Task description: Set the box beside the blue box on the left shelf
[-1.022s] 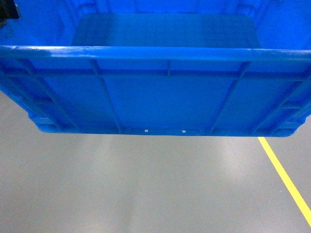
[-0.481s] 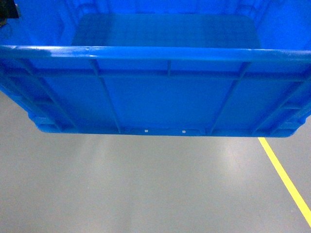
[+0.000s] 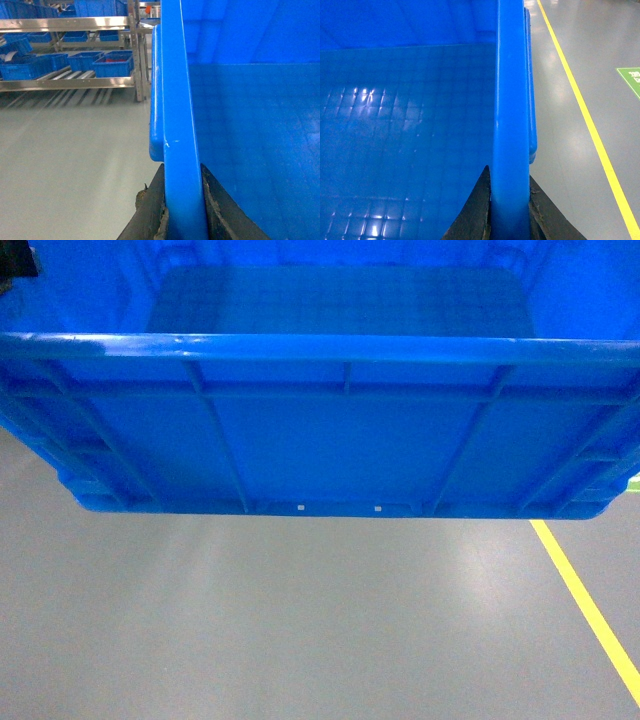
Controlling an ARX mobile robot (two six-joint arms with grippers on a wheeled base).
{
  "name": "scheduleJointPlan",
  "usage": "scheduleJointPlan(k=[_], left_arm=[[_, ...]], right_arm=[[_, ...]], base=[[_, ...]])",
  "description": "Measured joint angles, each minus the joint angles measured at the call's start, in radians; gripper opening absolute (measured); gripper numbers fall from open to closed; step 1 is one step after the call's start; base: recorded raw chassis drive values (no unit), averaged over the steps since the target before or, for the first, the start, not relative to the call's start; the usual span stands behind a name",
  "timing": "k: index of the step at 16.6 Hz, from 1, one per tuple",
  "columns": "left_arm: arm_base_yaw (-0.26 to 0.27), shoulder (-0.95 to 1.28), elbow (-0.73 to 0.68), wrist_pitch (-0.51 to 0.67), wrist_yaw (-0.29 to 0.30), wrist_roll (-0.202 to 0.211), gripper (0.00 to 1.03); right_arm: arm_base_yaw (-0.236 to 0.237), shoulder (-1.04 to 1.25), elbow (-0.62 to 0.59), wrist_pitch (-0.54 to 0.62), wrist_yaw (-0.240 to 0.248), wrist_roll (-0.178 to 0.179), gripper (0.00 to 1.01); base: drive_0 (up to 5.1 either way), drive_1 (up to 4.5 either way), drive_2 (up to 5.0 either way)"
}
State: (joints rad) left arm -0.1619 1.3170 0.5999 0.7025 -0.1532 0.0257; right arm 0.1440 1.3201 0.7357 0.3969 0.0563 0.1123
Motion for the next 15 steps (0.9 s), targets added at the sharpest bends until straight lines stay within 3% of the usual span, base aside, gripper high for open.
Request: scheduleJointPlan(k=[15], left_arm=[[0.0,0.0,0.0,-0.002,-0.001,0.001,0.1]], right_arm=[[0.0,0.0,0.0,-0.004,0.001,0.0,0.09]], base=[[0.0,4.18,-4.1]])
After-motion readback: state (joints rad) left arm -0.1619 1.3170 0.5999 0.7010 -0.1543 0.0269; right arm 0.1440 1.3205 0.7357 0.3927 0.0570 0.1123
